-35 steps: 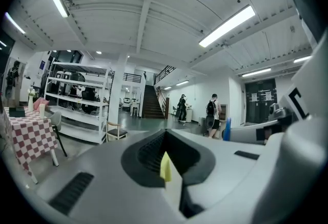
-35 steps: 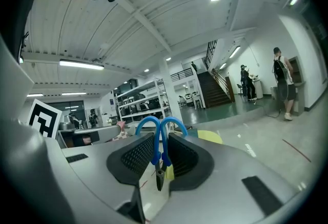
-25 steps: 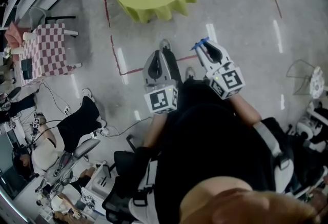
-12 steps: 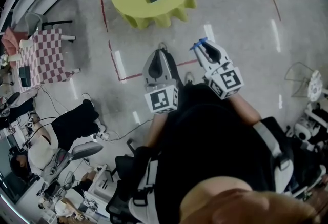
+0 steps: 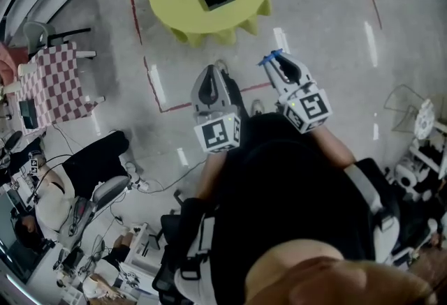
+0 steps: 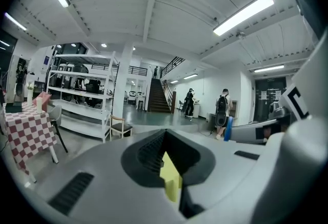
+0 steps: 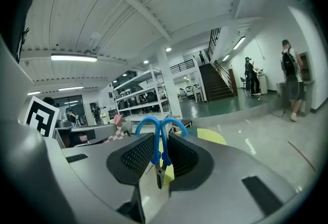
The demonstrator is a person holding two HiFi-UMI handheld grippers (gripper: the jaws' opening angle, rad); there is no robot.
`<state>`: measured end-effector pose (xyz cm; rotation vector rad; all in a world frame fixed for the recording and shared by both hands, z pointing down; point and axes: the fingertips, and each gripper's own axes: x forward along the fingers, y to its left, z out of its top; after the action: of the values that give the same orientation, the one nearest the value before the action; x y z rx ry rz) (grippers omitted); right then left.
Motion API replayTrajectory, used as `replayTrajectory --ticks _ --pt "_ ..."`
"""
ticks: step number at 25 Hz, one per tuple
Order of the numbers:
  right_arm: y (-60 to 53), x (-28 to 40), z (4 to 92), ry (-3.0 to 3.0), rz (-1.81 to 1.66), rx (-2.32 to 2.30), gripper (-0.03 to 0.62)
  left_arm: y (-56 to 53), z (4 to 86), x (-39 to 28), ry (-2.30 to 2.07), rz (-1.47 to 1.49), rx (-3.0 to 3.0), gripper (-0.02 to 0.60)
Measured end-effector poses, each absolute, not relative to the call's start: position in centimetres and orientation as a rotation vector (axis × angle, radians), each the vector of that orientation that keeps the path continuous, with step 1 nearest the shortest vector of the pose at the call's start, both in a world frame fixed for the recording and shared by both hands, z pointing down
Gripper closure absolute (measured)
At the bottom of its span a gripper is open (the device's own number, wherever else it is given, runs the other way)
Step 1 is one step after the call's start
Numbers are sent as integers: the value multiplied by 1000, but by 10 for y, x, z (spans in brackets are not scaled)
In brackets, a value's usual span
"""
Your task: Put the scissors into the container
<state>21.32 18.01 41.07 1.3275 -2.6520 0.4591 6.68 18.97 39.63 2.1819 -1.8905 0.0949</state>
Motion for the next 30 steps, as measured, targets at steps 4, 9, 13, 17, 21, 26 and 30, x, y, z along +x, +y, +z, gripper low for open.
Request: replayTrajectory --ticks 4,9,13,17,21,26,30 --pt "146 197 411 -2627 463 1338 511 152 395 52 -1863 89 2191 583" --pt "109 176 409 -2597 456 1358 511 112 396 36 -1826 100 2234 583" --pt "83 164 414 -2568 489 1370 511 85 395 26 -1805 98 2250 583" --pt "56 141 420 -2553 522 1374 511 59 394 8 -1787 86 2257 583" --pt "35 120 425 -2541 526 1369 511 41 401 -10 -1769 107 2258 583" --pt "8 102 432 -2508 555 1385 511 13 401 -34 -1764 102 2269 583" --pt "-11 86 437 -2468 509 1396 511 -7 407 -54 -1740 98 2269 583"
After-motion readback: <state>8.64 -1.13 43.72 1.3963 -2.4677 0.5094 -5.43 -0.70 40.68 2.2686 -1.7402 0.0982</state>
